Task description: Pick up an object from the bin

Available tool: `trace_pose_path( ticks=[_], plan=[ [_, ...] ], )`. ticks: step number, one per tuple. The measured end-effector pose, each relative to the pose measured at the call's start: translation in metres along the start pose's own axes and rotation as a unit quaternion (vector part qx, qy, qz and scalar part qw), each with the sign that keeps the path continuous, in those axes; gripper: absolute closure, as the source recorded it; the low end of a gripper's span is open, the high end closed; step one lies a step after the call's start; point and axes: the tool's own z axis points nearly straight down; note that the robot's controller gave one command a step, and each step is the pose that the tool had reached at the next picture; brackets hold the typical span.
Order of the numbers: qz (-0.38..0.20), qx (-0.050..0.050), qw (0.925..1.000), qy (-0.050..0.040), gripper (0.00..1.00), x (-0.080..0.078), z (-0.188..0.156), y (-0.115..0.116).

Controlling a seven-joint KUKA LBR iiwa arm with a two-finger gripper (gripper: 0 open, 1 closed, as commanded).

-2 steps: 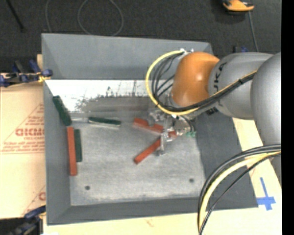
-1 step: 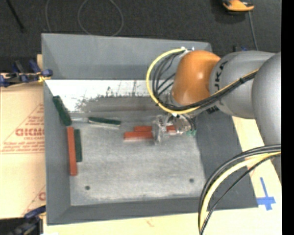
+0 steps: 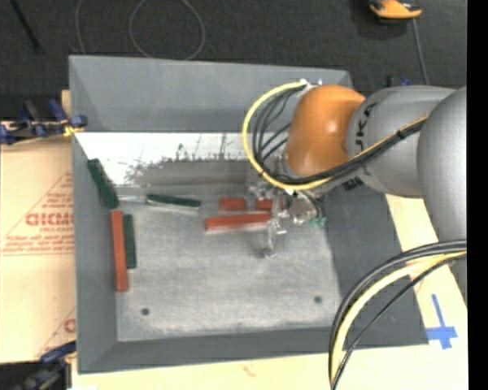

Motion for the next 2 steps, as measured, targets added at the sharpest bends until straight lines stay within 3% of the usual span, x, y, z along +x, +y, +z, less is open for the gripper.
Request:
trace_pose_path(
  ticks=[1, 2],
  plan=[
    [0.000, 0.000, 1.0000, 0.0004, 1.00, 0.000, 0.001, 0.000],
    [-0.149, 0.001, 0.9888, -0.0020, 1.00, 0.017, -0.146, 0.024]
  ],
)
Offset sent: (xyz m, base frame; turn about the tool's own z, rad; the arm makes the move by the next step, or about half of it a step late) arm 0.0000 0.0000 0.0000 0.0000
